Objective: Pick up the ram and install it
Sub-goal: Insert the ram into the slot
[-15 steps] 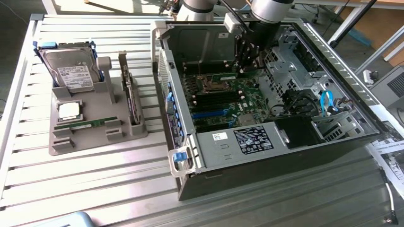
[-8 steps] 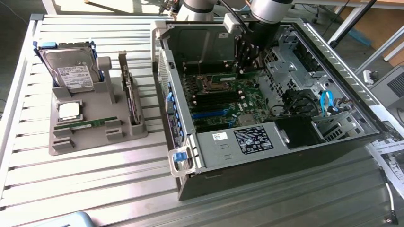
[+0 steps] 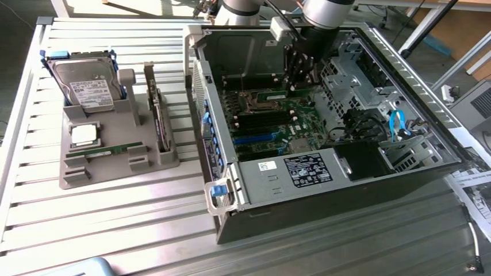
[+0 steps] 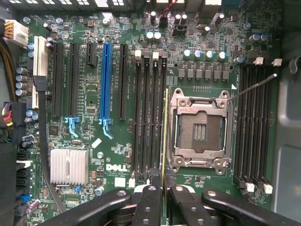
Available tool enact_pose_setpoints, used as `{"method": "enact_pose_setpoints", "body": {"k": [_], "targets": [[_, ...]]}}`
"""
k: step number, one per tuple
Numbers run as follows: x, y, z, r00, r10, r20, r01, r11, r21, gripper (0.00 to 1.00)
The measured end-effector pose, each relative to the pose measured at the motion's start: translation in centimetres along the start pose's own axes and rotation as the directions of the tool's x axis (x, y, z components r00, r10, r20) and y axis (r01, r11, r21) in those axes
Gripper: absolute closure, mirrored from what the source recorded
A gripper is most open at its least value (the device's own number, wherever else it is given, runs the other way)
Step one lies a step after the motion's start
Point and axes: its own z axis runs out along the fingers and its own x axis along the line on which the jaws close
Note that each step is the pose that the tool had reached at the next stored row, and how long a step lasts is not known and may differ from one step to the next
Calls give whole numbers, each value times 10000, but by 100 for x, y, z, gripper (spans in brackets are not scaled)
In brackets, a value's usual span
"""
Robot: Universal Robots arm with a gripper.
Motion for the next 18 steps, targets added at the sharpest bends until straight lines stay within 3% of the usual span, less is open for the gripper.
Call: {"method": "enact_pose_setpoints", "body": {"k": [2, 4, 18], "targets": [[7, 3, 3, 10000, 2, -66, -2, 10000, -4, 86], [10, 8, 6, 10000, 4, -89, -4, 10000, -5, 86], [30, 126, 44, 9999, 11, -101, -11, 10000, -5, 86]]}}
